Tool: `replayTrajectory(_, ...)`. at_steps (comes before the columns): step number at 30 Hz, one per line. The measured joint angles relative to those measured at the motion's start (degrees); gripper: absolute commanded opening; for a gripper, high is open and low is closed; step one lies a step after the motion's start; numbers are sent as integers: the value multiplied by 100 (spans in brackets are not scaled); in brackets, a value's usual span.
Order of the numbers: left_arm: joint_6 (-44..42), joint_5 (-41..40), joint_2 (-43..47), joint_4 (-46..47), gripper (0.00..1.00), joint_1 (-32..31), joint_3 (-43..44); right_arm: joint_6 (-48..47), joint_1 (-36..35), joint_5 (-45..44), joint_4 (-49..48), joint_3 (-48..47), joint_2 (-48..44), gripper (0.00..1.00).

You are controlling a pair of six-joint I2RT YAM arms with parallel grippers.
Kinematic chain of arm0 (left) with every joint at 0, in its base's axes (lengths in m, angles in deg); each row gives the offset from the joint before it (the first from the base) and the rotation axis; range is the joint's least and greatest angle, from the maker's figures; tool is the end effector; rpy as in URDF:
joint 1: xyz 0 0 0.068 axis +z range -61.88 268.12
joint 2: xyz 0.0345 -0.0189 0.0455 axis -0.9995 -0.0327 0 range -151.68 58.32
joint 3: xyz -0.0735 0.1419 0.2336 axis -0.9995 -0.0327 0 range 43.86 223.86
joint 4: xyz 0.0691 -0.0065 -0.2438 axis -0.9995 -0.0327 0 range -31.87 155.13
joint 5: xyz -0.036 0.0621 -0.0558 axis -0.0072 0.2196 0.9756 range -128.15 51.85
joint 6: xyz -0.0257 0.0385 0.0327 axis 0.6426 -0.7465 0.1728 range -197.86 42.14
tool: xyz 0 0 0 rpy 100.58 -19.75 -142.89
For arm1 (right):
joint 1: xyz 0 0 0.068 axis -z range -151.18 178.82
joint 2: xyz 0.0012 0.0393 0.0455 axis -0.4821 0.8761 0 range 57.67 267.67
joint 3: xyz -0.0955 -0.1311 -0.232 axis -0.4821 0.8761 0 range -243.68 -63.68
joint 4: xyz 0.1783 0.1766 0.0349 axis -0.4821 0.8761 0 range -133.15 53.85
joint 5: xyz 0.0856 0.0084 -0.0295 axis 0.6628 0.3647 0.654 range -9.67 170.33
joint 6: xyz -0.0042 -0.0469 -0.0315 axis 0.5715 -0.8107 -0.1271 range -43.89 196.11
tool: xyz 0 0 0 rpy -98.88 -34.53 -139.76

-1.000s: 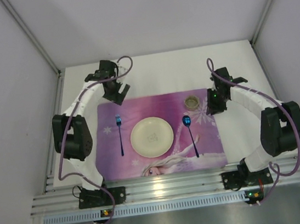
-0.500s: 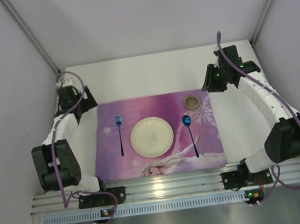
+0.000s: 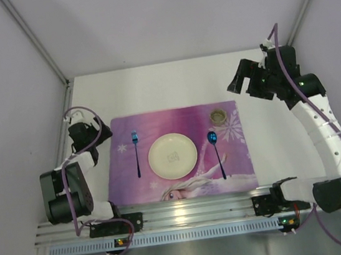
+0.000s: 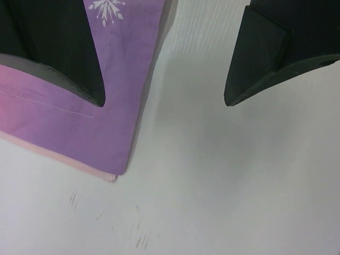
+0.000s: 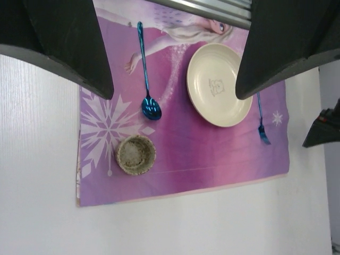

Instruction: Set the dinner table for one person

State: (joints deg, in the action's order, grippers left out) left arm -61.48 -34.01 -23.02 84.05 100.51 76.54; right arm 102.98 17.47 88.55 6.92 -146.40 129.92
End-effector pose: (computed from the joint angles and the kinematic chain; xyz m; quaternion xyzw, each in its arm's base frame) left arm 0.2725 0.0569 0.1907 -0.1971 0.8417 -0.0488 0.5003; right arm 0.2392 0.0537 0.4048 0.0916 0.8983 0.2004 0.3801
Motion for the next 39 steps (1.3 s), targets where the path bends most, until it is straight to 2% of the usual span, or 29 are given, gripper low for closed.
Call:
replayTrajectory(5, -4, 101, -455, 804, 97, 0, -304, 201, -2, 0, -212, 343, -667, 100)
replayTrajectory(11, -162, 98, -579, 1167, 98, -177, -470, 334, -37, -42, -420, 437, -863, 100)
replayTrajectory(20, -973, -575, -1163, 1550, 99, -1261, -33, 715, -610, -393, -610, 671, -809, 100)
replayTrajectory(23, -1141, -920, -1121, 1967, 99, -1443, -304, 769, -879, -627, -649, 704, -809, 100)
replayTrajectory(25, -1202, -1073, -964, 2481, 98, -1513, -791, 785, -1016, -815, -789, 822, -841, 100)
replayTrajectory(28, -1311, -1296, -1001, 3436, 99, -1576, -1482, 837, -1128, -1021, -929, 1130, -960, 100)
replayTrajectory(30, -1357, -1438, -1010, 3571, 99, -1648, -1681, 883, -1185, -1152, -1099, 1453, -1099, 100)
replayTrajectory(35, -1360, -1475, -992, 3862, 99, -1615, -1624, 741, -1255, -1228, -1954, 2516, -1443, 100)
replayTrajectory(39, -1360, -1506, -992, 3998, 99, -1602, -1613, 256, -1252, -1355, -2763, 3064, -1193, 100)
